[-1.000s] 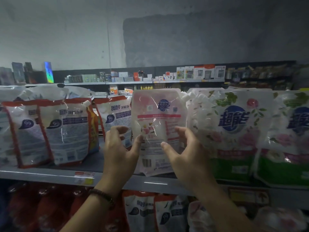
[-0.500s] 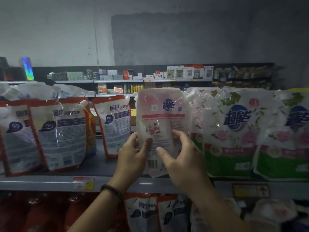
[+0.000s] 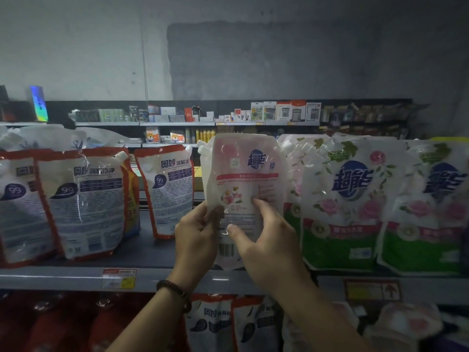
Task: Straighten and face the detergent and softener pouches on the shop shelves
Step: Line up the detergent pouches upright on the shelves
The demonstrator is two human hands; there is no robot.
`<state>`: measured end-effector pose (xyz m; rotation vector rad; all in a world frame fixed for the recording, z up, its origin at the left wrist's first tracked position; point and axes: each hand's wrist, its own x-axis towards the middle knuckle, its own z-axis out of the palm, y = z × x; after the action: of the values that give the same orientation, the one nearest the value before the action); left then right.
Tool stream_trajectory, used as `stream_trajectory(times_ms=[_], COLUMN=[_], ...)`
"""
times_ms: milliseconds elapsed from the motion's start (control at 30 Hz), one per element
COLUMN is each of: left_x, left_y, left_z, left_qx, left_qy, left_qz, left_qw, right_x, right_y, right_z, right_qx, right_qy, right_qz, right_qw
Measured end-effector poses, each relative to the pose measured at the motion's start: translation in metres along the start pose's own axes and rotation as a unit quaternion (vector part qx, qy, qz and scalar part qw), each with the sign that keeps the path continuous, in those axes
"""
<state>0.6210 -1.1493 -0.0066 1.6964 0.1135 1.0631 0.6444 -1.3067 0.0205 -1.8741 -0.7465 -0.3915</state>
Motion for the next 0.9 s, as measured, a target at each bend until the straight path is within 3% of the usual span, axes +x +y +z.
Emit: stream_trajectory(times_ms=[433, 700, 900], left_x=[-0.027, -0.046, -0.054], left_y=[0.025, 0.022, 0.035], left_z=[0.003, 0.009, 0.011], left_qx=[0.06, 0.168, 0.202], left_qy=[0.043, 0.068, 0.037], left_qz=[0.099, 0.184, 0.281], left_qw=[0.992, 0.966, 0.937], right_x=[-0.008, -0.013, -0.012], right_y=[-0.014, -0.024, -0.022], right_z=[-0.009, -0.01, -0.01], right_qx=[0.082, 0.098, 0.098], right_qy=[0.022, 0.049, 0.084], right_qz=[-0.008, -0.017, -0.014], right_qw=[0.996, 0.994, 0.992])
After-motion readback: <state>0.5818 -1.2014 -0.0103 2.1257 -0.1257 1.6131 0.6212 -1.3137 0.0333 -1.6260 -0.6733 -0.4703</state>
